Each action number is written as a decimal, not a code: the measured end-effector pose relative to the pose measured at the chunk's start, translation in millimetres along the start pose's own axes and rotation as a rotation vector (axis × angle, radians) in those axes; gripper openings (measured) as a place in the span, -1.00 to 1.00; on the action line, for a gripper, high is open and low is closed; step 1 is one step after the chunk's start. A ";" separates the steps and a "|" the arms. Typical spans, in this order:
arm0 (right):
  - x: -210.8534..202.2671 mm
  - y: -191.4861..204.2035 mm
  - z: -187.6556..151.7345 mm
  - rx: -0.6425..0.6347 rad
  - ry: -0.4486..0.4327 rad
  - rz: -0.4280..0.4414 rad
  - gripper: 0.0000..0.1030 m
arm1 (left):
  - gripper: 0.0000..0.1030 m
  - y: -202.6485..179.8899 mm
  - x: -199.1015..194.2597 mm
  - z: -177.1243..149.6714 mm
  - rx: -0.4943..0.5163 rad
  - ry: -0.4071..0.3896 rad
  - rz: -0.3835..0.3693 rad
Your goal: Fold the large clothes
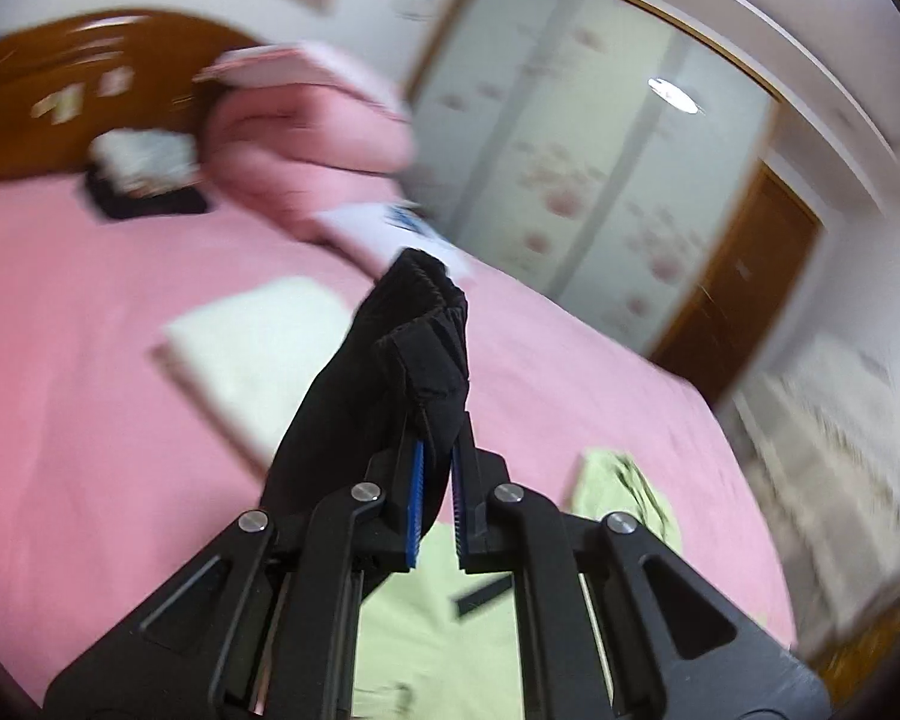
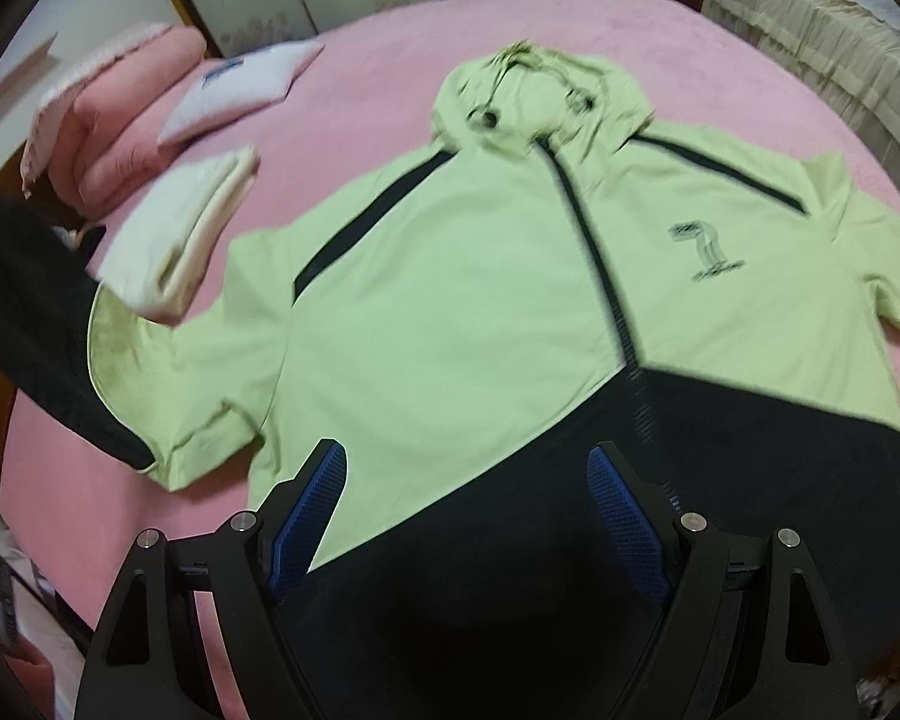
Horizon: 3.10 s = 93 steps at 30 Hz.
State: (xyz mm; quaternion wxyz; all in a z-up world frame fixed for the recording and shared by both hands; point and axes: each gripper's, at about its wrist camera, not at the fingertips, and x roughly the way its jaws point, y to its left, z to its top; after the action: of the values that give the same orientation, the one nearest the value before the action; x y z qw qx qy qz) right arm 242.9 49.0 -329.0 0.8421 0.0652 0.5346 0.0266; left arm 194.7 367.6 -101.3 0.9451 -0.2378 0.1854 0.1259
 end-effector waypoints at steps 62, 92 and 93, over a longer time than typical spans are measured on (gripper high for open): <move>-8.5 -248.6 127.7 0.216 -0.103 -0.076 -0.82 | 0.39 41.3 76.8 -244.5 0.027 0.783 0.415; 31.2 -197.1 66.3 0.064 0.042 0.026 -0.80 | -0.74 -115.1 46.2 -206.9 0.288 0.748 0.092; 38.3 -183.6 65.2 0.049 0.062 0.074 -0.85 | -0.81 -123.9 60.9 -217.3 0.314 0.779 0.095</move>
State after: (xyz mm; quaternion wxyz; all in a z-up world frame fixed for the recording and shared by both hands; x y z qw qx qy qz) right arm 313.6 -133.7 -361.3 0.8219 0.1047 0.5580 0.0465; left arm 226.8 162.9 -254.2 0.8222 -0.1120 0.5566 0.0404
